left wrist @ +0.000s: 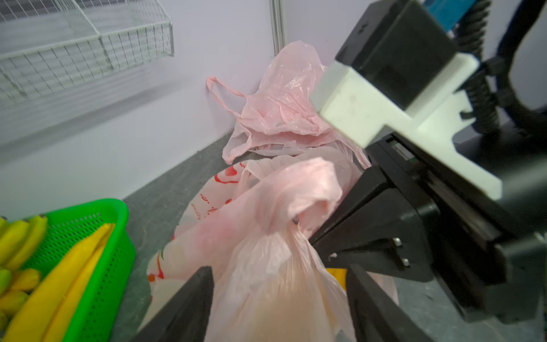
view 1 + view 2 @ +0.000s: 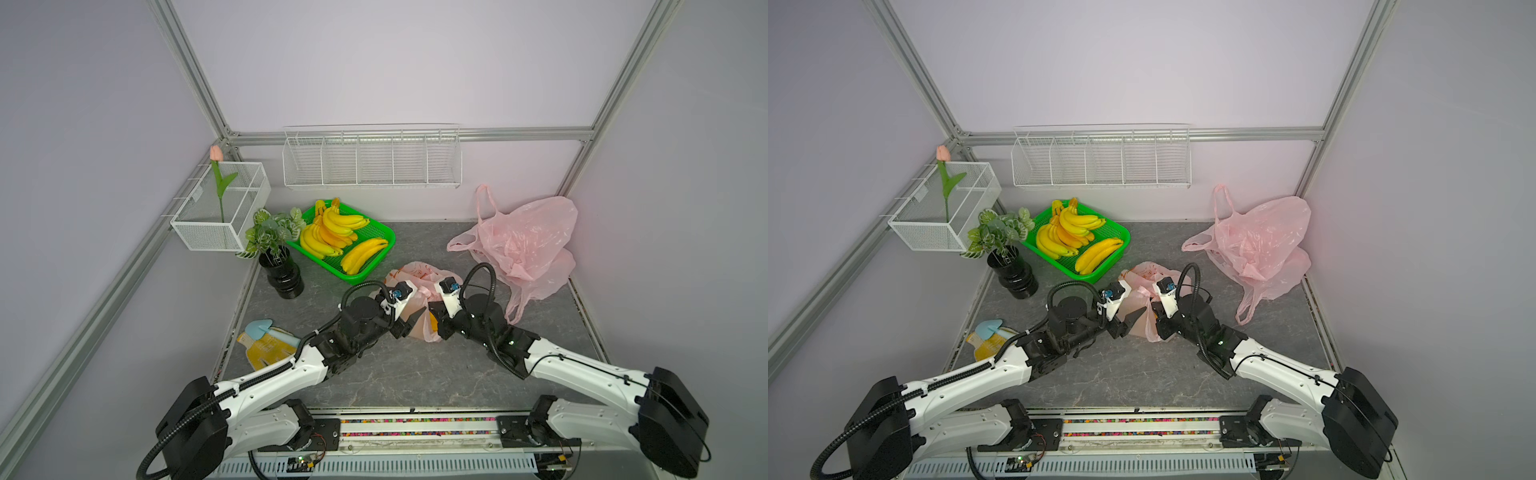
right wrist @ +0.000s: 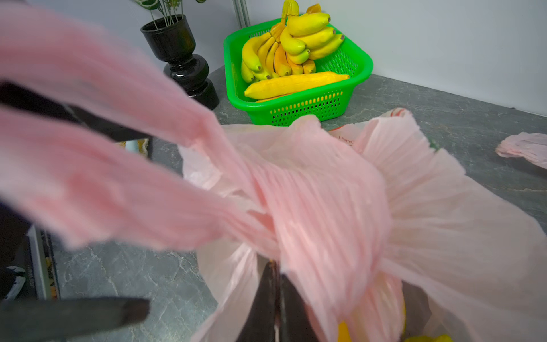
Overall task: Place the banana into a plastic bag & tie a knot
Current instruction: Cross the plastic bag at the center of the board.
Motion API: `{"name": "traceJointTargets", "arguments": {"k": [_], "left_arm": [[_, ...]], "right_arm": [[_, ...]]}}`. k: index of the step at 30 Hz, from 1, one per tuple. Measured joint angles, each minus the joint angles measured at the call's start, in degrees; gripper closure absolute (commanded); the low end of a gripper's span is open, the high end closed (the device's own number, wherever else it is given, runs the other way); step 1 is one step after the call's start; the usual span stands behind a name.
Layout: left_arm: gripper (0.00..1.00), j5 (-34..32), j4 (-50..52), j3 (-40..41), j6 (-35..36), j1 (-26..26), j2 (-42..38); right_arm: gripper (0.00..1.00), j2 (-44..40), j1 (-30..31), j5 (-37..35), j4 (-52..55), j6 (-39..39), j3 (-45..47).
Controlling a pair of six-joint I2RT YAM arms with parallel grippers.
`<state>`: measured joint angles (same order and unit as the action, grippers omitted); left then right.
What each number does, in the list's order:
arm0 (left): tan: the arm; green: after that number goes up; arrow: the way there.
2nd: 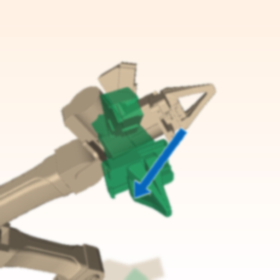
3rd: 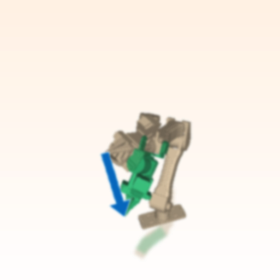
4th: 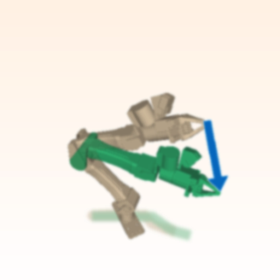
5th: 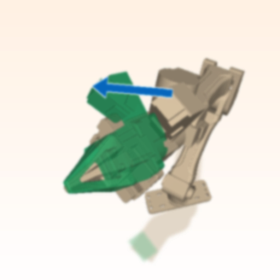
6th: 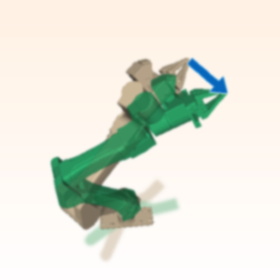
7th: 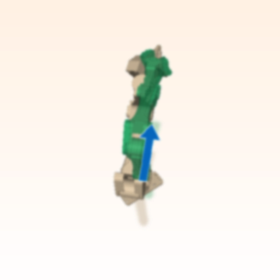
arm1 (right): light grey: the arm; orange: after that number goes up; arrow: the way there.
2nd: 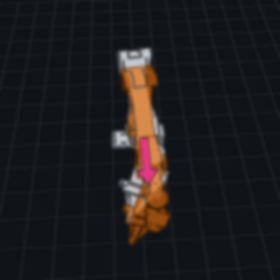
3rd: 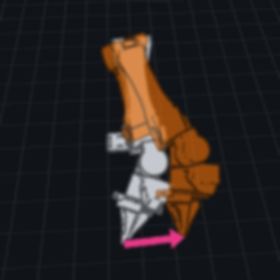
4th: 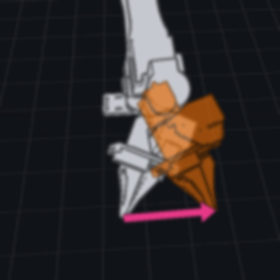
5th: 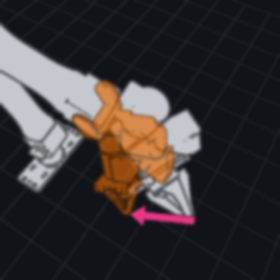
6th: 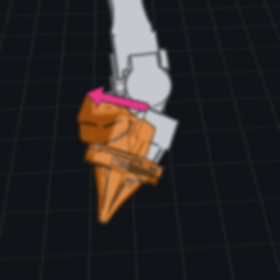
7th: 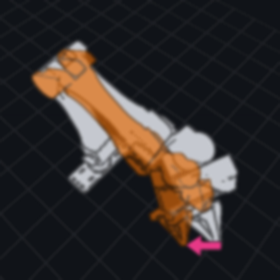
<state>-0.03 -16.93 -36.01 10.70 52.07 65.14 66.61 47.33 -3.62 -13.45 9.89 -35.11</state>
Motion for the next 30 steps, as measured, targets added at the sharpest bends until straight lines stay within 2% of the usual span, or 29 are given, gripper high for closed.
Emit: {"name": "traceJointTargets", "arguments": {"k": [6, 9, 13, 19, 27, 30], "left_arm": [[0.06, -1.6, -0.3, -2.1, 2.7, 0.0, 4.3], [0.06, -2.0, -0.5, -3.5, 3.9, 0.0, 6.0], [0.11, -0.1, -0.6, -5.7, 4.9, -0.7, 7.4], [0.25, 5.9, 1.5, -11.2, 6.1, -1.7, 10.9], [0.25, 10.4, 5.9, -14.6, 6.7, -2.2, 14.9], [0.36, 11.3, 7.5, -15.1, 6.8, -2.8, 15.1]], "right_arm": [[0.93, 0.0, 0.0, 0.7, -0.9, 0.0, 0.5], [0.93, 0.0, 0.0, 1.1, -1.0, 0.0, 1.0], [0.93, 0.0, 0.0, 1.6, -1.3, 0.0, 1.7], [0.93, -0.2, 0.0, 1.8, -2.1, 0.0, 2.7], [0.93, -1.2, 0.0, 2.0, -2.4, -0.1, 2.9], [0.93, -1.3, 0.0, 2.0, -2.7, -0.1, 2.9]]}}
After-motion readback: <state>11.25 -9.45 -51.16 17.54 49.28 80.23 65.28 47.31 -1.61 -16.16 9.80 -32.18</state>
